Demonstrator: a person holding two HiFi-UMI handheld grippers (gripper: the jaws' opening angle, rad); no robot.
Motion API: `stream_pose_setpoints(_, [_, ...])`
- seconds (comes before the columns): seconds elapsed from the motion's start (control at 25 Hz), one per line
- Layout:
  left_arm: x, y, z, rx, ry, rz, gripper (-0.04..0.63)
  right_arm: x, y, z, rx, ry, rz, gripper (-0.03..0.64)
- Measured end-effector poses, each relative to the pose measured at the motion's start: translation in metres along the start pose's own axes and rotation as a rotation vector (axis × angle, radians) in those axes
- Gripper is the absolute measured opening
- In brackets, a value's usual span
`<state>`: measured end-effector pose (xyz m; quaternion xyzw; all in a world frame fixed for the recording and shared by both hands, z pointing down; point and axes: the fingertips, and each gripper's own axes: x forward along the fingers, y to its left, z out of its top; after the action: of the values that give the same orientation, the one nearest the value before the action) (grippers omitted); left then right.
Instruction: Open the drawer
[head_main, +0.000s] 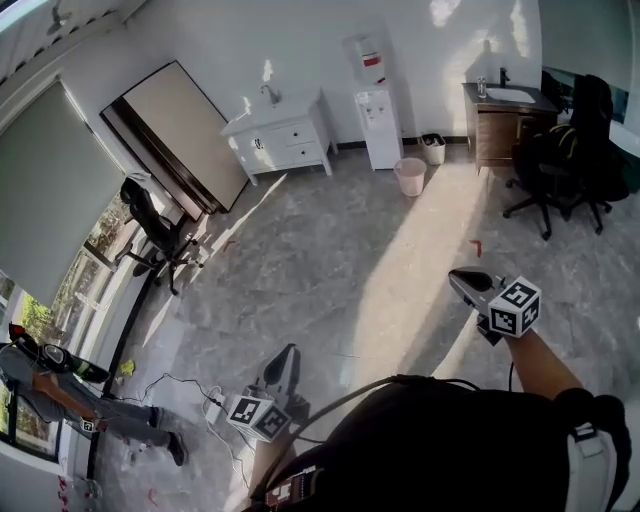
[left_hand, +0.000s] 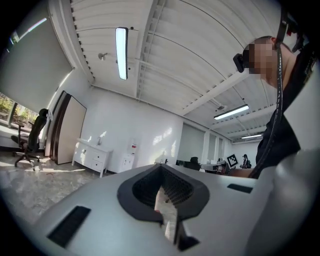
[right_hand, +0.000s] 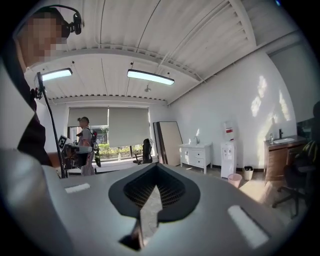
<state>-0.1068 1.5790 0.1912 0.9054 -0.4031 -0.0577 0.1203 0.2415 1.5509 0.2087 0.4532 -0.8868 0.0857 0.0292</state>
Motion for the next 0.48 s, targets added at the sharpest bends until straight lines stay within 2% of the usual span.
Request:
stream_pose_setpoints(0.32, [0.033, 0.136, 0.053, 0.031, -0.005, -0.129, 0.000, 0.109, 0.019, 0.044, 0.015, -0.045, -0.118, -0.002])
stream_pose_setpoints(0.48, [0.045, 0.188, 0.064, 0.026, 0.001, -0.152, 0.000, 0.165, 0.035, 0.047, -0.007, -0.030, -0.105, -0.002])
